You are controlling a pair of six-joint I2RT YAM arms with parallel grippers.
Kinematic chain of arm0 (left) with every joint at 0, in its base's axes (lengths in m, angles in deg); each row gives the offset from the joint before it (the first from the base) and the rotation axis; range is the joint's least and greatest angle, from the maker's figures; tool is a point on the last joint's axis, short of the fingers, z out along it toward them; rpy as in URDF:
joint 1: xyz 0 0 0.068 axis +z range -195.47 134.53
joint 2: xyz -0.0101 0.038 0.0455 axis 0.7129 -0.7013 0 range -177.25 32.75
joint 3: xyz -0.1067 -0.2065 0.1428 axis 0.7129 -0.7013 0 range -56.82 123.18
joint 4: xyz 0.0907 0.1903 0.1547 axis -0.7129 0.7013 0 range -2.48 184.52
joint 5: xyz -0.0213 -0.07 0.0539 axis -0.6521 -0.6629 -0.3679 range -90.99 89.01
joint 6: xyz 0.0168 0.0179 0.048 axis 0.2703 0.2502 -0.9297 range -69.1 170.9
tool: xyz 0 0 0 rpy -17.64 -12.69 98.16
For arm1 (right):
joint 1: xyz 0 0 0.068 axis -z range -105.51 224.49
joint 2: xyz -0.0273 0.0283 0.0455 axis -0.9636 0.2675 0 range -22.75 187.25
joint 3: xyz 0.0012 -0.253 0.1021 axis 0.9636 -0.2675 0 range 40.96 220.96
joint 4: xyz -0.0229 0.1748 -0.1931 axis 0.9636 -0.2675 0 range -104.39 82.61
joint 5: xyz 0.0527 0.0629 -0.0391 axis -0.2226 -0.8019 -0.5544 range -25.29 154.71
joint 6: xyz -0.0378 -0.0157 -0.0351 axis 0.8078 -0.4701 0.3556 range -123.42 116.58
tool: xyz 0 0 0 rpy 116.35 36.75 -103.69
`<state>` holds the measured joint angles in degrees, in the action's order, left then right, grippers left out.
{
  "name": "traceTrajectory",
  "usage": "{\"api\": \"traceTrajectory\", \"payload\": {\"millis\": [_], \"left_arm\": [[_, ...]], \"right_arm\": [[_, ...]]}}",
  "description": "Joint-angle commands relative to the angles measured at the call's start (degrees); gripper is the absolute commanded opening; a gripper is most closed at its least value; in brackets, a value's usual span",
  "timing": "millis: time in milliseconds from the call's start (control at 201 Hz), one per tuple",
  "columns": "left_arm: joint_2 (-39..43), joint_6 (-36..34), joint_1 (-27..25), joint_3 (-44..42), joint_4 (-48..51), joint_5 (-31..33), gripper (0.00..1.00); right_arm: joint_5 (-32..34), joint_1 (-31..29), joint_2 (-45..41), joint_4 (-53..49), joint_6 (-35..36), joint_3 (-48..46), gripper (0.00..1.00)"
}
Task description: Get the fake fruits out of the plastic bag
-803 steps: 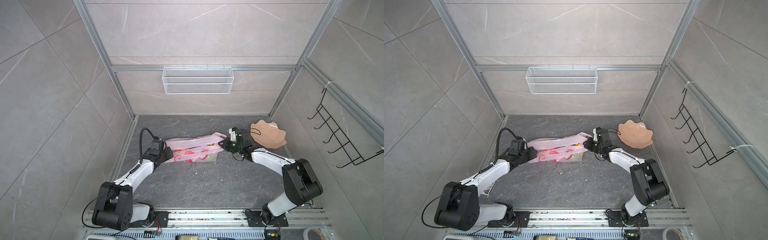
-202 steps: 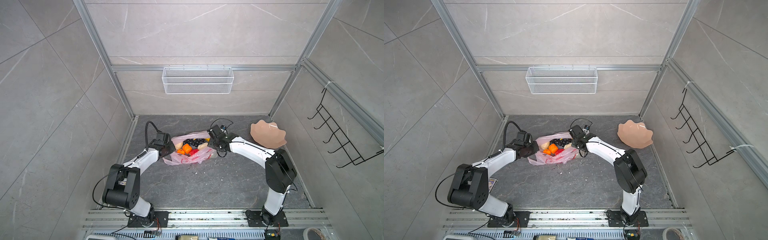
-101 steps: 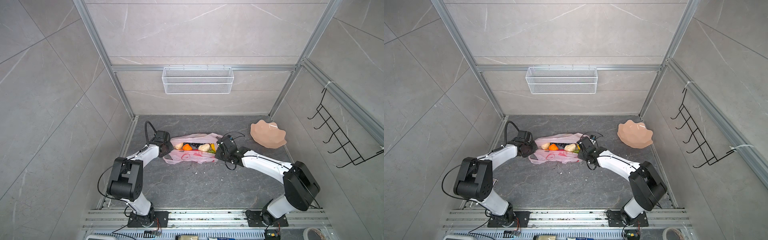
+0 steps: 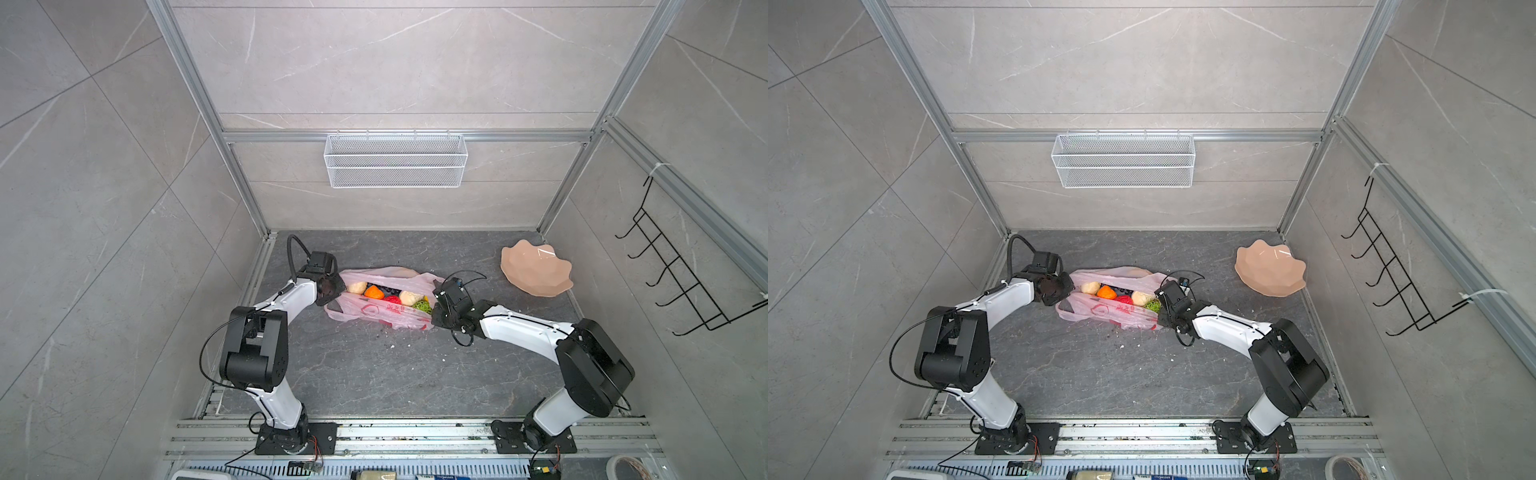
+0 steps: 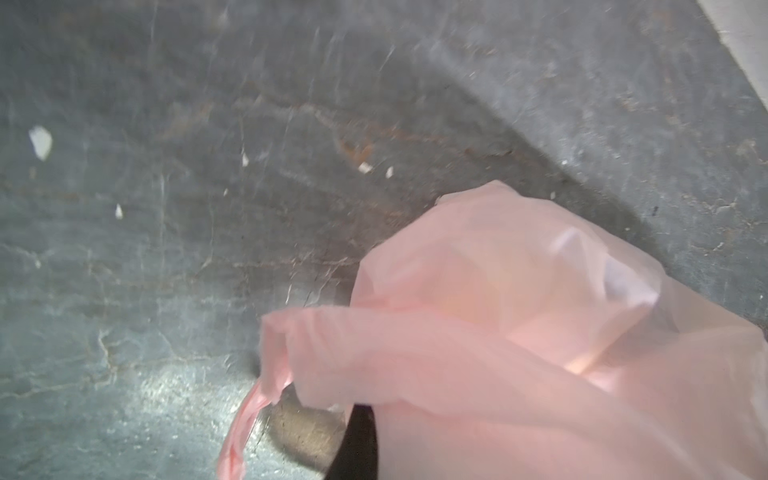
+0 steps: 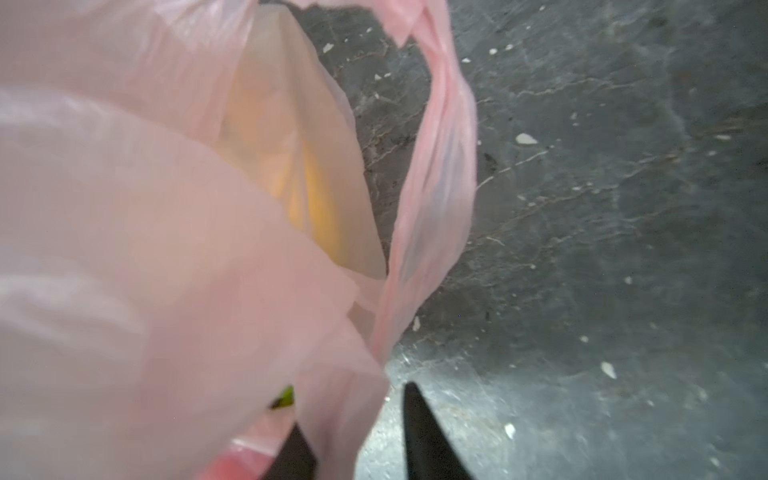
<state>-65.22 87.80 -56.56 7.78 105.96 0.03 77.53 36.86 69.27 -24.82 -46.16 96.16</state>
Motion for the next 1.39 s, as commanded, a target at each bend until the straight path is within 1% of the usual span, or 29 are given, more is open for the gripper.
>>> {"api": "traceTrajectory", "payload": {"millis": [0, 40, 85, 219, 299, 413, 483, 588, 652, 692, 752, 772, 777, 802, 851, 881, 961, 1006, 1140, 1220, 1389], "left_arm": [[-1.48, -3.79, -1.82, 3.59, 2.94, 2.63, 0.00], [-1.90, -4.23, -2.21, 4.44, 4.02, 3.69, 0.00], [-2.36, -4.62, -2.48, 5.33, 5.03, 4.74, 0.00], [-4.11, -5.66, -2.61, 7.99, 7.50, 5.68, 0.01], [-4.70, -6.56, -2.97, 9.02, 8.07, 5.75, 0.02], [-4.90, -7.81, -4.01, 9.90, 8.22, 6.39, 0.05], [-5.13, -8.36, -4.52, 10.41, 8.42, 6.39, 0.06], [-5.54, -8.87, -4.95, 10.75, 8.70, 6.10, 0.07], [-5.65, -9.12, -5.07, 10.66, 8.72, 6.12, 0.07], [-5.74, -9.20, -5.06, 10.51, 8.72, 6.19, 0.07], [-5.82, -9.20, -5.08, 10.21, 8.71, 6.32, 0.07], [-5.91, -9.22, -5.07, 10.07, 8.72, 6.50, 0.06], [-5.91, -9.22, -5.03, 10.05, 8.72, 6.43, 0.06], [-5.91, -9.22, -5.05, 9.88, 8.60, 6.45, 0.05], [-5.92, -9.47, -5.07, 9.20, 8.10, 6.39, 0.04], [-5.87, -9.64, -4.97, 8.54, 7.54, 6.25, 0.04], [-5.35, -9.84, -4.45, 6.38, 5.39, 4.87, 0.02], [-4.92, -9.91, -4.21, 4.96, 3.70, 4.01, 0.02], [-4.02, -10.20, -3.35, 1.93, 0.41, 2.18, 0.00], [-3.75, -10.19, -2.53, 1.03, -0.65, 1.33, 0.00], [-3.23, -11.21, -2.48, 1.16, -1.54, -0.44, 0.00]], "right_arm": [[7.03, 0.23, -2.38, -7.15, 6.75, 6.21, 0.58], [9.14, 0.22, -1.63, -8.89, 8.85, 8.55, 0.65], [10.31, 0.20, -0.49, -9.76, 11.27, 10.61, 0.71], [10.95, 0.19, 4.53, -12.86, 17.44, 17.70, 0.79], [11.07, 0.19, 7.59, -13.68, 20.59, 21.48, 0.81], [7.77, 0.23, 11.47, -13.26, 25.02, 25.91, 0.82], [4.73, 0.21, 14.07, -13.07, 27.77, 28.66, 0.81], [3.77, 0.23, 17.55, -12.72, 29.89, 32.09, 0.79], [4.88, 0.48, 20.10, -13.33, 30.49, 34.70, 0.76], [4.51, 0.90, 21.65, -13.82, 30.52, 36.44, 0.72], [3.37, 1.77, 23.27, -13.99, 29.91, 38.27, 0.63], [2.81, 2.10, 23.72, -13.90, 29.47, 38.68, 0.60], [2.54, 2.29, 23.90, -13.87, 29.18, 38.91, 0.58], [1.84, 3.00, 24.08, -13.74, 28.41, 39.19, 0.54], [-0.64, 4.73, 24.33, -12.90, 26.56, 39.19, 0.46], [-2.72, 6.09, 24.55, -12.17, 25.16, 39.05, 0.39], [-10.31, 10.20, 25.83, -9.80, 21.09, 38.77, 0.20], [-14.08, 12.21, 27.29, -9.32, 19.46, 39.48, 0.13], [-18.90, 15.66, 31.75, -9.33, 15.55, 42.60, 0.03], [-20.73, 16.61, 34.10, -10.30, 14.11, 45.06, 0.00], [-23.77, 15.75, 36.25, -10.51, 15.52, 50.09, 0.00]]}}
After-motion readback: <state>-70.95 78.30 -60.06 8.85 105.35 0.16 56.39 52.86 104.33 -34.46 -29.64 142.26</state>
